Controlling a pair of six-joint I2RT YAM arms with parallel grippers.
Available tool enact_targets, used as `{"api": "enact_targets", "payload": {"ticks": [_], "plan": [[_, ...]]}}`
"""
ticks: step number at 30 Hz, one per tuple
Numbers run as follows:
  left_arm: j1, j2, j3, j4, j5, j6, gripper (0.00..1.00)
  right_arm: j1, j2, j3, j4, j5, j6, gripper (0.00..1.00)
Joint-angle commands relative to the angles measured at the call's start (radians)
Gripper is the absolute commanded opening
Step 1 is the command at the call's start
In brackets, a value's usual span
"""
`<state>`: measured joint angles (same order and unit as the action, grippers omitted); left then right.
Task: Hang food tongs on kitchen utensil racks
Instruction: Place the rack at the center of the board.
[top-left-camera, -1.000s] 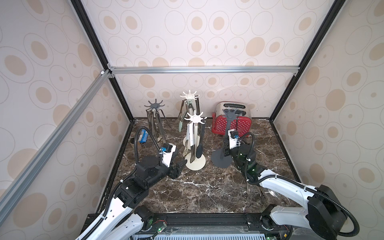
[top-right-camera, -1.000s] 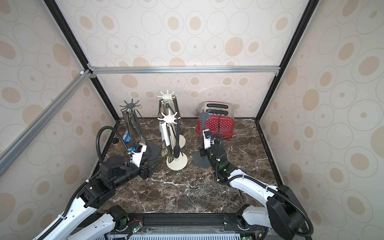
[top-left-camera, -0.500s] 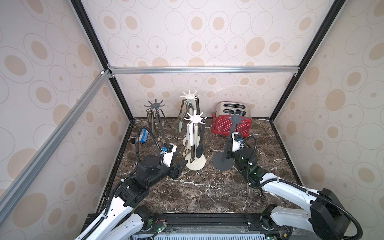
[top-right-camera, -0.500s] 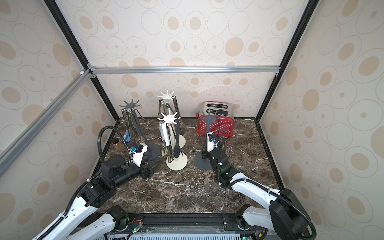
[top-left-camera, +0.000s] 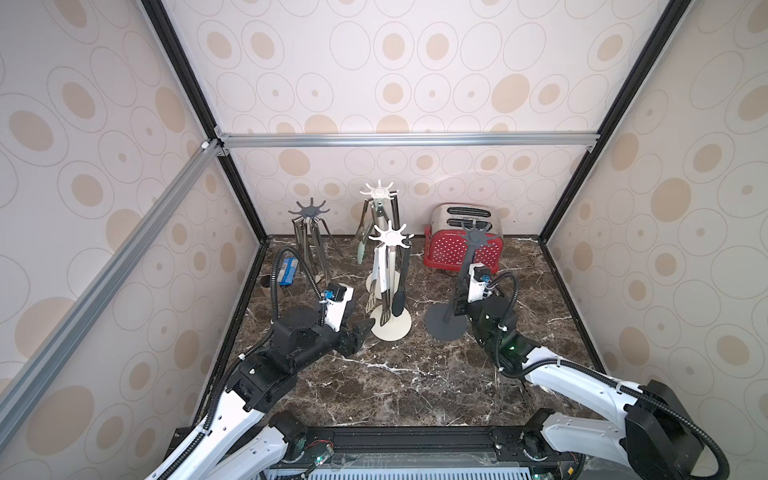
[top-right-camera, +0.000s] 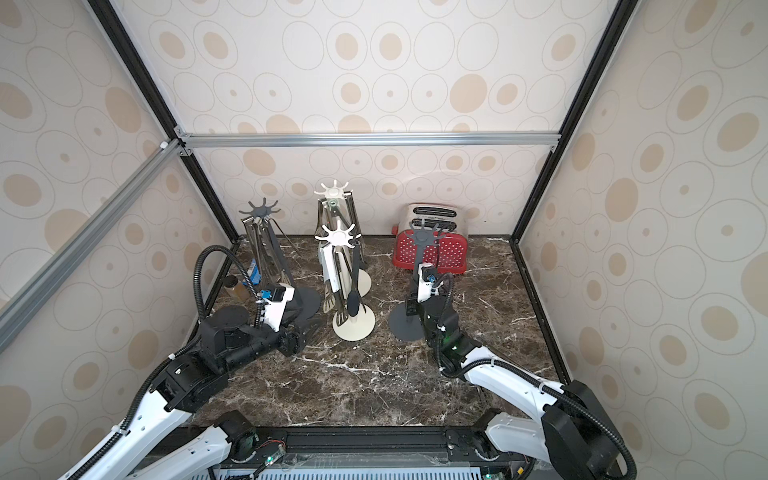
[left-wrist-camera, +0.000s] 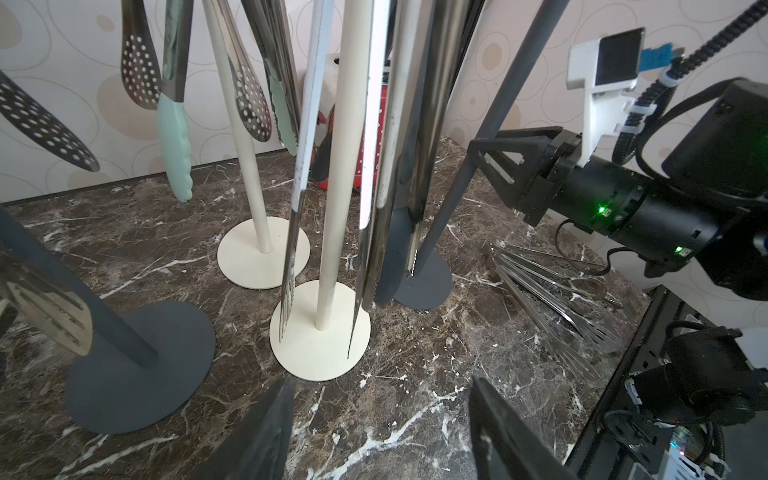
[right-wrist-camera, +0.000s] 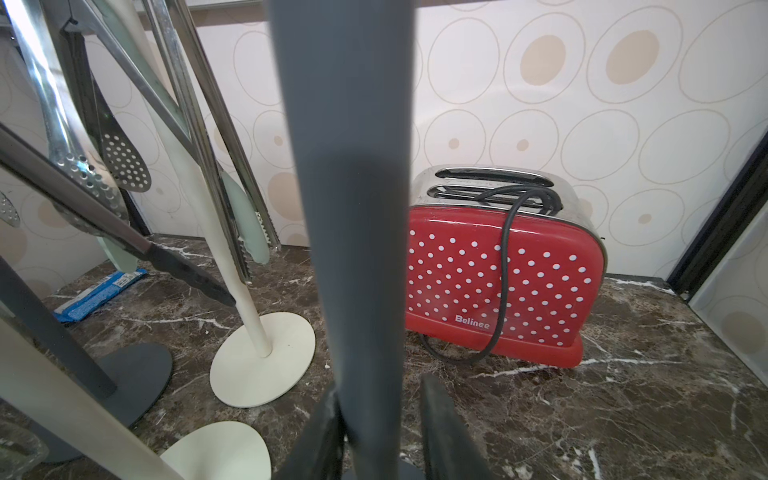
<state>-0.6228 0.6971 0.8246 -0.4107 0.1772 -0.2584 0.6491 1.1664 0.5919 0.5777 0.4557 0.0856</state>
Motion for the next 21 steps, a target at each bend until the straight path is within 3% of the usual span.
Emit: {"api": "enact_targets", "payload": {"ticks": [1,12,21], "plan": [[0.0,0.011,0.073,-0.054,0.004,-0.024,0.65,0.005,-0.026,0.028,0.004,0.034,0.006,0.37],[0.001,0.027,0.18,-0.133,0.044,-0.053,0.62,0.006,-0.103,0.05,-0.148,0.027,0.021,0.59],[-0.006,0.049,0.272,-0.186,0.091,-0.08,0.59,0.005,-0.243,0.104,-0.51,0.135,0.104,0.63]]}}
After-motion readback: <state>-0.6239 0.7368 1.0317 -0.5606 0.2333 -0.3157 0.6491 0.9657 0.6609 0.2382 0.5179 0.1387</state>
